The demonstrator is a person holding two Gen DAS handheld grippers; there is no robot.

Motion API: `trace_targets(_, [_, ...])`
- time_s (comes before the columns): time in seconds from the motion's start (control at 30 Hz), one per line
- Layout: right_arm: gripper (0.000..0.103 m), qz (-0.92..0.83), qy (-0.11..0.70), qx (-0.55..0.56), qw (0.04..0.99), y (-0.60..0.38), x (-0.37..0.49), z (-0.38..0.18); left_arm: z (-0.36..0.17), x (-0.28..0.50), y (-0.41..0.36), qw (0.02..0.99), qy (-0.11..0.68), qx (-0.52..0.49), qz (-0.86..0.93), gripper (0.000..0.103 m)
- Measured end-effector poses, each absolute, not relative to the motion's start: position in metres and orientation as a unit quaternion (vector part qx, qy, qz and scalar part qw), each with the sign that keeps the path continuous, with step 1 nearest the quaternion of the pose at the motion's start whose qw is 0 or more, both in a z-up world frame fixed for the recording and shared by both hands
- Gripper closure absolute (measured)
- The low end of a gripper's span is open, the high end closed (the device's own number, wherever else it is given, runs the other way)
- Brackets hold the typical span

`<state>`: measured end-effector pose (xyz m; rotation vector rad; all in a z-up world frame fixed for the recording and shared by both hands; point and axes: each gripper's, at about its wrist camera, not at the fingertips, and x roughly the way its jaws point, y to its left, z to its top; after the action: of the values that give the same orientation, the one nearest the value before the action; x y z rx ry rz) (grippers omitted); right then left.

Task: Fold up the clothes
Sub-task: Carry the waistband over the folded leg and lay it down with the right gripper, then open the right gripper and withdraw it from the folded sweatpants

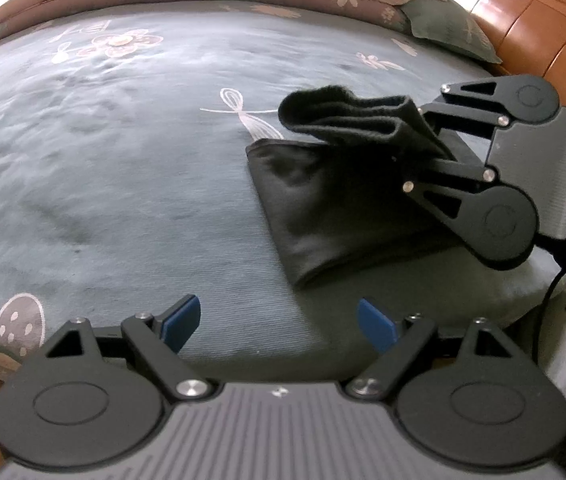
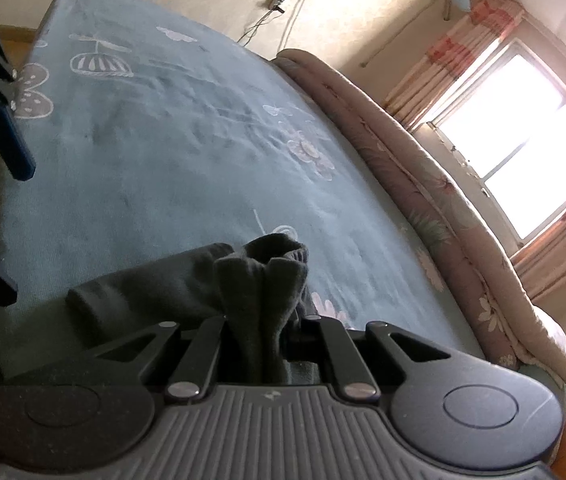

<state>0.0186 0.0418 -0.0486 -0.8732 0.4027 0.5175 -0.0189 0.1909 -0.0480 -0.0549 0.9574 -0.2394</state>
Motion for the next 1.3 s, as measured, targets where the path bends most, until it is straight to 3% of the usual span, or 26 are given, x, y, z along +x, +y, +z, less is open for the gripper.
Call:
trace_targets(0.2, [0.092,0.265,0.215,-0.421,0.840,0.055,0.017,-0.061,-0.050,-0.020,0.190,0.878,0.463,-0.030,-0.113,0.017])
trace_targets(0.4, [0.076,0.287,0.258,-0.411,0.826,0.055,0.018,-0.077,-0.050,-0.023,0.194,0.877,0.467,-0.029,-0.104,0.017])
trace_targets(0.53, [0.043,0.336,0.303,-0.314,0.835,0.030,0.023,-0.049,-0.049,-0.025,0.198,0.877,0.472,-0.021,-0.090,0.017])
trace_targets(0.8, [0.038,0.313,0.348,-0.193,0.862,-0.066,0.025,-0.017,-0.024,-0.015,0.189,0.888,0.446,-0.009,-0.111,0.017])
trace_targets(1.0, [0.037,0.180,0.381,-0.141,0.896,-0.149,0.019,-0.029,-0.004,0.031,0.119,0.893,0.401,0.018,-0.204,0.016])
trace_targets(1.17, [0.031,0.111,0.400,-0.104,0.904,-0.201,0.005,-0.043,-0.023,0.054,0.057,0.875,0.397,0.024,-0.275,0.016])
trace_targets(1.3, [0.032,0.084,0.396,-0.076,0.911,-0.229,0.000,-0.047,-0.064,0.072,0.067,0.867,0.450,0.048,-0.209,0.019])
